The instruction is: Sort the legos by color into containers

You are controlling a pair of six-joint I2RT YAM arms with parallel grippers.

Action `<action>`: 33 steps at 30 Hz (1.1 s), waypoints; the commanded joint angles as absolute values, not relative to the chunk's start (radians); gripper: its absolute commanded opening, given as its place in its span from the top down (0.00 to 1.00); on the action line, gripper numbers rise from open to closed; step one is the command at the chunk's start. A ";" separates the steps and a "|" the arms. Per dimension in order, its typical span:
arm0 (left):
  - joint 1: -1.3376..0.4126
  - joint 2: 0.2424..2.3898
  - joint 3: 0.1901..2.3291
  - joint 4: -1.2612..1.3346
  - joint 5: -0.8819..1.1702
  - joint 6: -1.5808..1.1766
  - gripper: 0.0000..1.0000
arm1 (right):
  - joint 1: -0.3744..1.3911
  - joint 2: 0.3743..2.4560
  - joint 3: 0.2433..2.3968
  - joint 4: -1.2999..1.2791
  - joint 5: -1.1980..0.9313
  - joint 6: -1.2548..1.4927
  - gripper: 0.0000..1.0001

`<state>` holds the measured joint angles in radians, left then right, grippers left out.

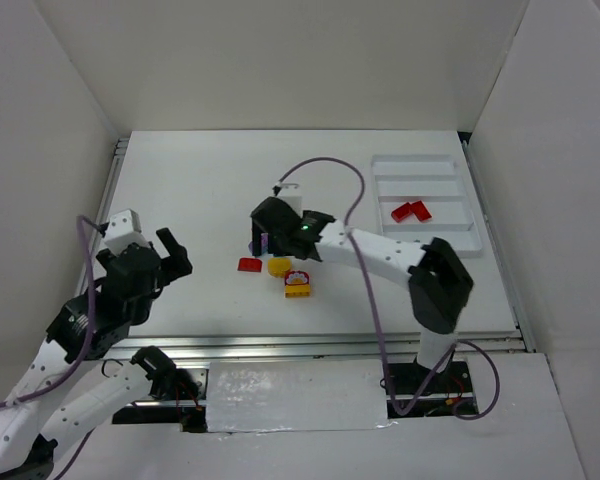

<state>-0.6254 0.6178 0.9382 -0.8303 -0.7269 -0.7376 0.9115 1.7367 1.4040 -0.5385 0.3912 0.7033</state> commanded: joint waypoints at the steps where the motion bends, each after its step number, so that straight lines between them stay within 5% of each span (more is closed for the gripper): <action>1: -0.615 0.558 0.946 -0.793 -0.753 -0.747 0.01 | 1.006 1.909 1.605 -0.621 0.500 0.819 0.00; 9: -0.614 0.587 0.959 -0.802 -0.742 -0.732 0.00 | 1.057 2.233 1.997 -0.801 0.551 0.845 0.00; 27: -0.615 0.583 0.956 -0.778 -0.718 -0.706 0.00 | 1.057 2.388 2.028 -0.773 0.548 0.853 0.00; 33: -0.614 0.581 0.953 -0.775 -0.715 -0.703 0.01 | 1.057 2.381 1.965 -0.729 0.505 0.853 0.09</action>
<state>-0.6174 0.5846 0.9382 -0.8192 -0.7189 -0.7288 1.0576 2.3821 1.9835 -0.7563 0.5125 0.8406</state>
